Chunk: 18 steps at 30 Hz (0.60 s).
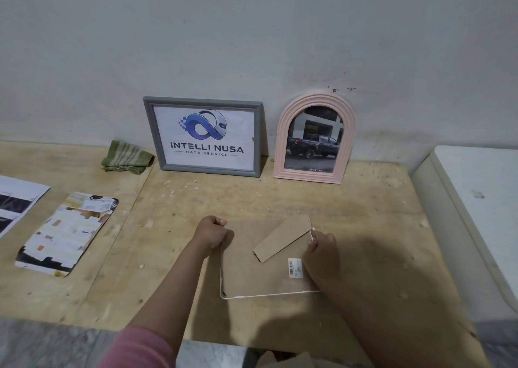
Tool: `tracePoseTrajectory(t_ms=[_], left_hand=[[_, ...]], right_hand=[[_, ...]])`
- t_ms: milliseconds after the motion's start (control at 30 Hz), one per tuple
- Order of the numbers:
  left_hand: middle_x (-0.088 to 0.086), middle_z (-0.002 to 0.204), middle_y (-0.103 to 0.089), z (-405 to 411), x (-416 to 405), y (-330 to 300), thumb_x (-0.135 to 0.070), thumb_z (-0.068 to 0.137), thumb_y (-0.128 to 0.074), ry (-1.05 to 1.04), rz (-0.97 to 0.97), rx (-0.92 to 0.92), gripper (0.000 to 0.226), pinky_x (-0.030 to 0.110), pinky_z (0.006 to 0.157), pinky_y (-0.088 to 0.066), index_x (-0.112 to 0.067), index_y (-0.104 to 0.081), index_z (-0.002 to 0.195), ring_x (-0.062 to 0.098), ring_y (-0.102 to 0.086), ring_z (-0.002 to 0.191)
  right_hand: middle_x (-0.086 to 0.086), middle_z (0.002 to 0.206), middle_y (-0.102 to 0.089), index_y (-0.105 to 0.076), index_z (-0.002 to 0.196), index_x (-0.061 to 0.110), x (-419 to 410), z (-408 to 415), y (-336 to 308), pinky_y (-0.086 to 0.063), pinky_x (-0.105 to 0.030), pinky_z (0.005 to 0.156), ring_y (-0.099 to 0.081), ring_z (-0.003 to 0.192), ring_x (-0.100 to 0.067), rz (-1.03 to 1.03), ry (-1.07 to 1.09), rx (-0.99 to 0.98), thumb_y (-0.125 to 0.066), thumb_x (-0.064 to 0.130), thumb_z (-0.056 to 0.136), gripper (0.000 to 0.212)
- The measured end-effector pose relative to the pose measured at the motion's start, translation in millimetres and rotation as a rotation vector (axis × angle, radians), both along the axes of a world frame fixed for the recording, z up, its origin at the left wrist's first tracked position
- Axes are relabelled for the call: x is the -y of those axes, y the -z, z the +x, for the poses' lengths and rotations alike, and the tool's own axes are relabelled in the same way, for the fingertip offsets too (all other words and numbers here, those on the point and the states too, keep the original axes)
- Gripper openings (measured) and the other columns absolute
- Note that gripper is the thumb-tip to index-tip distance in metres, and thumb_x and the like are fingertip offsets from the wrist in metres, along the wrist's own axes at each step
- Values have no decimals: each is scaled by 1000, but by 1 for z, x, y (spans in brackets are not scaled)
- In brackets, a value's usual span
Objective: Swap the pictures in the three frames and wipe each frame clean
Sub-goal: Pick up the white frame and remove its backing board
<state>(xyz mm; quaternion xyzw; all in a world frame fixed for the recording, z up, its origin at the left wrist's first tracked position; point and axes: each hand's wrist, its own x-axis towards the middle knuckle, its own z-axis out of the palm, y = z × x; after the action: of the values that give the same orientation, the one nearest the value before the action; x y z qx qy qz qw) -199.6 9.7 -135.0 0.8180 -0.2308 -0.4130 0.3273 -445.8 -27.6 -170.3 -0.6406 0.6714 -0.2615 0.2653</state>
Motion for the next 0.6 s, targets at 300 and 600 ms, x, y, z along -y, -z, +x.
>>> tracePoseTrajectory(t_ms=[300,600], left_hand=[[12,70,-49,1,12,-17,-5,89,-49,73,85,32,9,23,48,-32,-3,-57,85,23,-45,59],[9,72,-46,-11,4,-15,-4,91,-48,21,113,4,15,31,66,-35,-7,-48,76,23,-45,72]], right_hand=[[-25,79,-55,-68,97,-5,-1,0,-1,-46,-40,65,-56,71,-43,-40,-25,-9,-48,4,79,28],[-26,81,-60,-67,92,-4,11,-6,-10,-43,-37,71,-56,84,-42,-16,-28,69,-51,7,80,23]])
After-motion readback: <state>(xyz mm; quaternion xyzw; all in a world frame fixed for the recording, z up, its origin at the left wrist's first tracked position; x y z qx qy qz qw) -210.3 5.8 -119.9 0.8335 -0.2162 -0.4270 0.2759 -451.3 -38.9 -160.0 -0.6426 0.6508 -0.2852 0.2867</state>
